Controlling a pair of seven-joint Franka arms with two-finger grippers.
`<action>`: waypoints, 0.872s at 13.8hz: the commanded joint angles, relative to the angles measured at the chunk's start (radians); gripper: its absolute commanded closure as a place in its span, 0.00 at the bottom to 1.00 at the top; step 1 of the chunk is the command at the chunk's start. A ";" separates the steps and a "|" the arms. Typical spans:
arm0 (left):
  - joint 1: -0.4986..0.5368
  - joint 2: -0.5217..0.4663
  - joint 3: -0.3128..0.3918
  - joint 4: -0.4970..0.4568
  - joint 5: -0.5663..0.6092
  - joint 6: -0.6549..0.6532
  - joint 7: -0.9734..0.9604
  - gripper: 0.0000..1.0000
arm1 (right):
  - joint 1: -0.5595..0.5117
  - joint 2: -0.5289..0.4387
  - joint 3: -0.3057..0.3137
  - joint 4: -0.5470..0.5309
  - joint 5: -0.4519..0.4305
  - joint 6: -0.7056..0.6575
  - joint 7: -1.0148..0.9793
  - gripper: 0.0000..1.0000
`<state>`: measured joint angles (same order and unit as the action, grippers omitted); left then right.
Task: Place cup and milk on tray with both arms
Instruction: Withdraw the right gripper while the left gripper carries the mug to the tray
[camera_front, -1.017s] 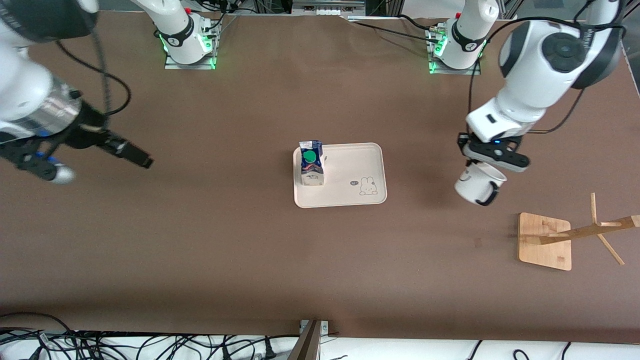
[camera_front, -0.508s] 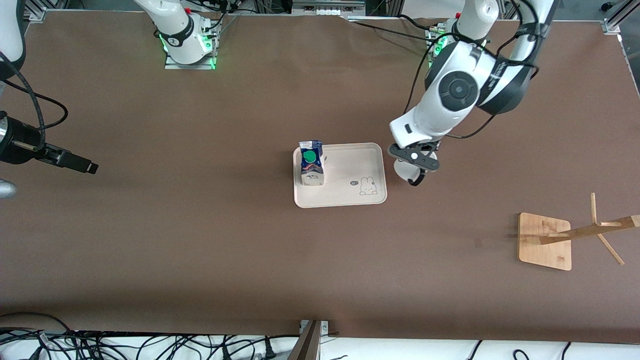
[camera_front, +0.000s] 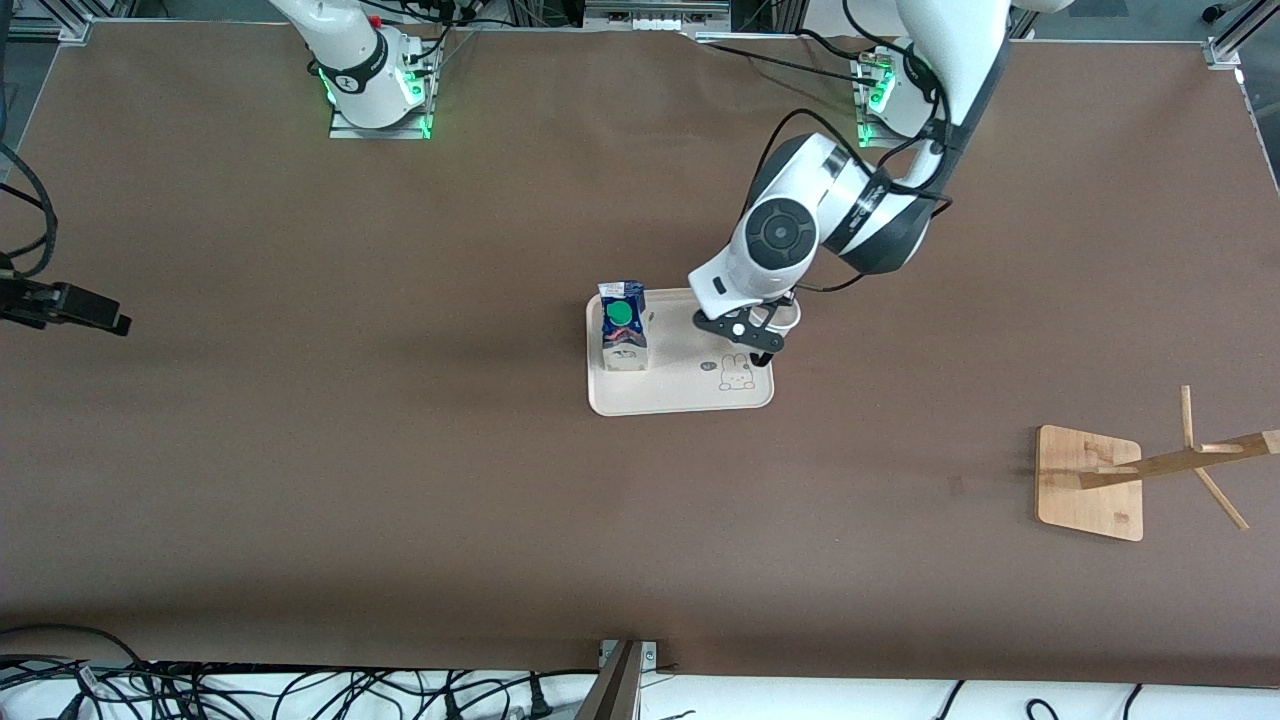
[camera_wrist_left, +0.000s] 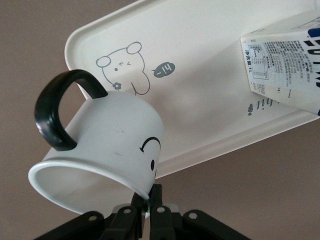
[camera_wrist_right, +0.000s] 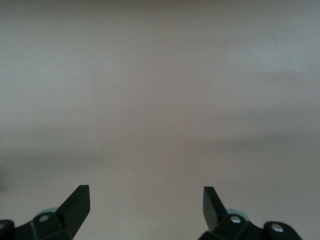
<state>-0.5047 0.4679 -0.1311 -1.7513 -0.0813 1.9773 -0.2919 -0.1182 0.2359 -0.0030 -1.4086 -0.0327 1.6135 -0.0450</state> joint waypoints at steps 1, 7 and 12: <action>-0.015 0.049 0.008 0.056 -0.017 -0.029 -0.038 1.00 | -0.008 -0.082 0.012 -0.049 -0.049 -0.050 -0.015 0.00; -0.026 0.098 0.010 0.078 -0.106 -0.024 -0.061 1.00 | 0.058 -0.168 0.012 -0.108 -0.050 -0.087 -0.012 0.00; -0.025 0.100 0.010 0.078 -0.115 -0.024 -0.058 0.58 | 0.054 -0.170 0.006 -0.109 -0.049 -0.112 -0.027 0.00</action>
<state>-0.5193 0.5594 -0.1311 -1.7032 -0.1757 1.9771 -0.3448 -0.0607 0.0822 0.0052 -1.4933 -0.0624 1.5046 -0.0522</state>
